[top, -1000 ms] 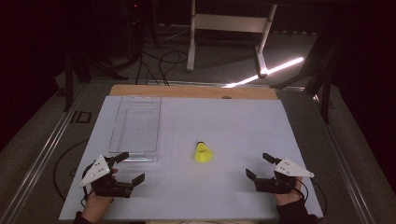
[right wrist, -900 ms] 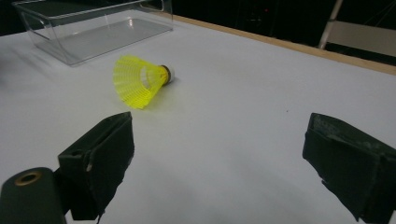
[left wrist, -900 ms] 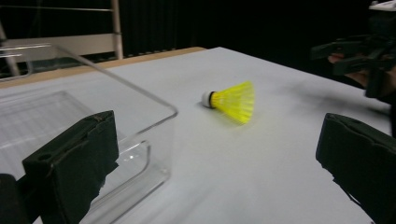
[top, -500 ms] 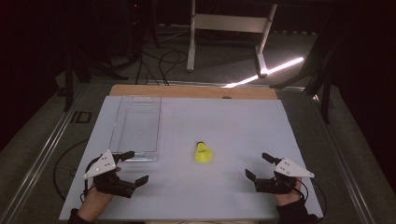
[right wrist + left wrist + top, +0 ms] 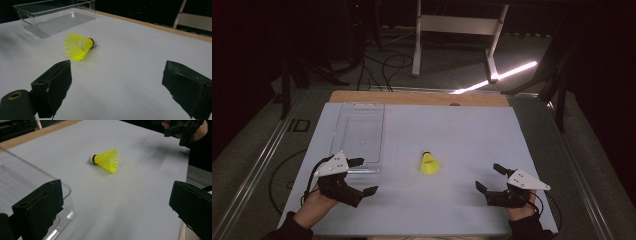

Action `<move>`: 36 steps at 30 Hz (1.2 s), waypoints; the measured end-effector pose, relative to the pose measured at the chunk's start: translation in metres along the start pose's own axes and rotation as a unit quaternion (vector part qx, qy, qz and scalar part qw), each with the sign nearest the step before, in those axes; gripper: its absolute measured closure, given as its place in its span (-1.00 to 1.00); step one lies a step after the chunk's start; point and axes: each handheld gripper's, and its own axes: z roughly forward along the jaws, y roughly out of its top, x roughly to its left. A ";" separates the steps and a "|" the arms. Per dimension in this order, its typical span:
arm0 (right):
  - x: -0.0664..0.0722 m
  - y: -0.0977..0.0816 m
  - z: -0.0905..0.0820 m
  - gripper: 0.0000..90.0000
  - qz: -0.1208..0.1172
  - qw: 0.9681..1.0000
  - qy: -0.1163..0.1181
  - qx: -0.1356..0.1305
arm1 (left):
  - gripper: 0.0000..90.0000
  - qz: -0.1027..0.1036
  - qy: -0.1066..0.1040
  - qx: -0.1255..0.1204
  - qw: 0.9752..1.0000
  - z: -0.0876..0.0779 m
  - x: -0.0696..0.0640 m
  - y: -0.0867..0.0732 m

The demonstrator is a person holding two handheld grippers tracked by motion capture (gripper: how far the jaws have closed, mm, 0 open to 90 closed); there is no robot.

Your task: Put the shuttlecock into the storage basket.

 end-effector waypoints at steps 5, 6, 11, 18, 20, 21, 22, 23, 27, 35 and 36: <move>0.000 0.000 0.000 -0.80 0.002 1.000 0.002 0.001 | -1.00 0.012 -0.011 0.018 1.000 0.006 -0.001 0.012; 0.000 0.000 0.001 -0.80 0.003 1.000 0.002 0.002 | -1.00 0.014 -0.012 0.025 1.000 0.007 -0.001 0.014; 0.000 0.000 0.000 -0.80 0.001 1.000 0.003 0.003 | -1.00 0.012 -0.021 0.052 0.998 0.016 -0.001 0.021; 0.000 0.000 0.001 -0.80 0.002 1.000 0.006 0.005 | -1.00 0.009 -0.044 0.094 0.995 0.030 -0.005 0.035; 0.000 0.000 0.001 -0.80 0.001 1.000 0.006 0.005 | -1.00 0.003 -0.046 0.113 0.993 0.035 -0.006 0.039; 0.000 0.000 0.001 -0.80 0.001 1.000 0.006 0.006 | -1.00 0.003 -0.051 0.120 0.991 0.038 -0.007 0.041; 0.000 0.000 0.001 -0.80 0.002 1.000 0.006 0.006 | -1.00 0.003 -0.051 0.125 0.991 0.041 -0.008 0.043; 0.000 0.000 0.001 -0.80 0.002 1.000 0.006 0.006 | -1.00 0.000 -0.052 0.130 0.990 0.044 -0.008 0.044; 0.000 0.000 0.001 -0.80 0.003 1.000 0.007 0.007 | -1.00 0.005 -0.052 0.147 0.988 0.053 -0.012 0.050; 0.000 0.000 0.001 -0.80 0.003 1.000 0.007 0.007 | -1.00 0.008 -0.042 0.183 0.982 0.067 -0.016 0.058; 0.000 0.000 0.001 -0.80 0.003 1.000 0.007 0.007 | -1.00 0.007 -0.038 0.189 0.981 0.069 -0.016 0.060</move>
